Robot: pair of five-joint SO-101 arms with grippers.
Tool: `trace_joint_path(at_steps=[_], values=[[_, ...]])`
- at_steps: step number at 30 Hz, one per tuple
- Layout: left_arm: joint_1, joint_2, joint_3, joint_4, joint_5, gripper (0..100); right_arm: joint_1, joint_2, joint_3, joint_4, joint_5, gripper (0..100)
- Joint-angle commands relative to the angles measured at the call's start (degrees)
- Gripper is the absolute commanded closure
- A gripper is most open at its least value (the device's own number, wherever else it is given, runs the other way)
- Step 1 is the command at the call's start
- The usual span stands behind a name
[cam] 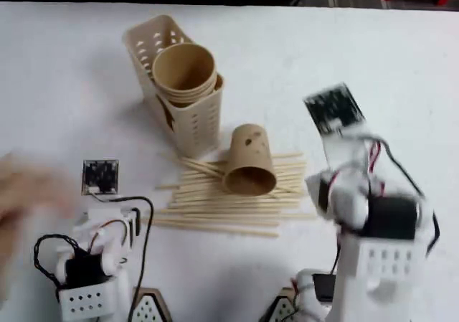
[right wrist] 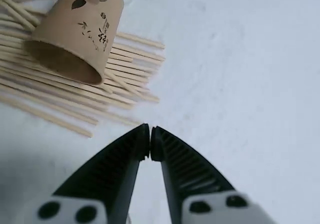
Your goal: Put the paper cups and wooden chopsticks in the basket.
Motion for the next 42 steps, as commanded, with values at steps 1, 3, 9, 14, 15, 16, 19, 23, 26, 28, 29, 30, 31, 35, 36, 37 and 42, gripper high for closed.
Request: trace_joint_path(at_steps=[1, 3, 9, 14, 15, 16, 19, 23, 26, 28, 29, 30, 31, 35, 36, 37, 42], values=[[0.8, -0.6, -0.3, 0.4, 0.8, 82, -0.4, 10.1, -9.5, -0.6, 7.9, 98.0], [0.8, -0.6, -0.3, 0.4, 0.8, 82, -2.8, 15.3, -11.8, 0.9, 10.6, 98.0], [0.8, -0.6, -0.3, 0.4, 0.8, 82, -11.3, 23.9, -12.4, 1.1, 14.9, 97.9], [0.8, -0.6, -0.3, 0.4, 0.8, 82, -14.0, 26.9, -12.3, 0.7, 17.0, 82.9], [0.8, -0.6, -0.3, 0.4, 0.8, 82, -14.2, 27.4, -12.2, 0.3, 17.0, 79.9], [0.8, -0.6, -0.3, 0.4, 0.8, 82, -14.3, 27.7, -12.1, -0.1, 17.1, 78.1], [0.8, -0.6, -0.3, 0.4, 0.8, 82, -14.5, 28.0, -9.7, -3.1, 17.9, 77.3], [0.8, -0.6, -0.3, 0.4, 0.8, 82, -16.2, 27.8, -1.0, -9.8, 21.5, 77.3], [0.8, -0.6, -0.3, 0.4, 0.8, 82, -16.2, 27.8, 5.2, -16.7, 21.9, 77.3], [0.8, -0.6, -0.3, 0.4, 0.8, 82, -16.1, 27.9, 8.4, -20.9, 21.9, 77.3], [0.8, -0.6, -0.3, 0.4, 0.8, 82, -16.3, 27.8, 10.0, -22.4, 21.9, 77.3], [0.8, -0.6, -0.3, 0.4, 0.8, 82, -16.5, 27.8, 11.2, -23.5, 21.9, 77.3], [0.8, -0.6, -0.3, 0.4, 0.8, 82, -16.6, 27.8, 12.0, -24.9, 21.9, 77.3], [0.8, -0.6, -0.3, 0.4, 0.8, 82, -16.2, 28.4, 14.8, -31.6, 21.9, 77.5], [0.8, -0.6, -0.3, 0.4, 0.8, 82, -16.2, 28.4, 15.6, -32.6, 21.9, 77.5], [0.8, -0.6, -0.3, 0.4, 0.8, 82, -16.2, 28.2, 16.1, -33.0, 21.9, 77.5], [0.8, -0.6, -0.3, 0.4, 0.8, 82, -17.1, 28.4, 16.8, -35.1, 21.2, 77.6]])
